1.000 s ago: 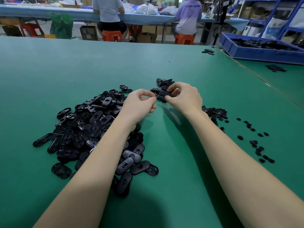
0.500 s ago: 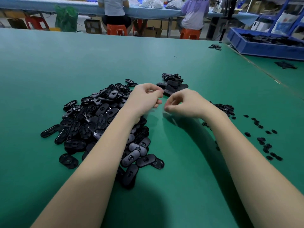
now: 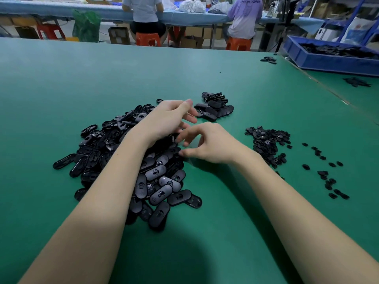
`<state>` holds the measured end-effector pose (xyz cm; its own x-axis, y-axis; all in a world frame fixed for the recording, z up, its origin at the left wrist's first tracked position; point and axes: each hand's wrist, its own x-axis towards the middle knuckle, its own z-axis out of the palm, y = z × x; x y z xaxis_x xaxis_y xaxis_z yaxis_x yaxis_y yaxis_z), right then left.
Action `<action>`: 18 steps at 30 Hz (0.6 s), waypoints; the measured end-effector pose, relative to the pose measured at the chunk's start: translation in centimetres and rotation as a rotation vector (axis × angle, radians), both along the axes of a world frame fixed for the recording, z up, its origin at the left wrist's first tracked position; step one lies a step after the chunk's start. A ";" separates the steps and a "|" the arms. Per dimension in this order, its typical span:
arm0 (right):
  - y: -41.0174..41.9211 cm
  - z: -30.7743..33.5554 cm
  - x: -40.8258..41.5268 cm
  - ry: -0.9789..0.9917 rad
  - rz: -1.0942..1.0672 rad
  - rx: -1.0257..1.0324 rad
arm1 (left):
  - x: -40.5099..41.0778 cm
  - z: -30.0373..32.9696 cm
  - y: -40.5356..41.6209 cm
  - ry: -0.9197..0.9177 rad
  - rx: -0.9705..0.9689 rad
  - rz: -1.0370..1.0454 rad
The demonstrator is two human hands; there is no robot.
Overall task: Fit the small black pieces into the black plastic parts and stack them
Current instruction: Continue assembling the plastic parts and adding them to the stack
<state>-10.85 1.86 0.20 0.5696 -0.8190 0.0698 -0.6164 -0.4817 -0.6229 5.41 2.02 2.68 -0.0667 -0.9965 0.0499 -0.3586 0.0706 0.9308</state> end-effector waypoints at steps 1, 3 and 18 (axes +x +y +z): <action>-0.1 -0.1 0.1 0.000 0.005 -0.020 | 0.1 -0.1 0.0 -0.005 0.002 0.000; -0.2 -0.3 0.2 -0.006 -0.003 -0.054 | 0.1 -0.2 -0.1 -0.009 0.005 -0.002; -0.2 -0.3 -0.3 -0.024 0.012 0.002 | 0.1 -0.8 -0.4 -0.027 -0.015 -0.011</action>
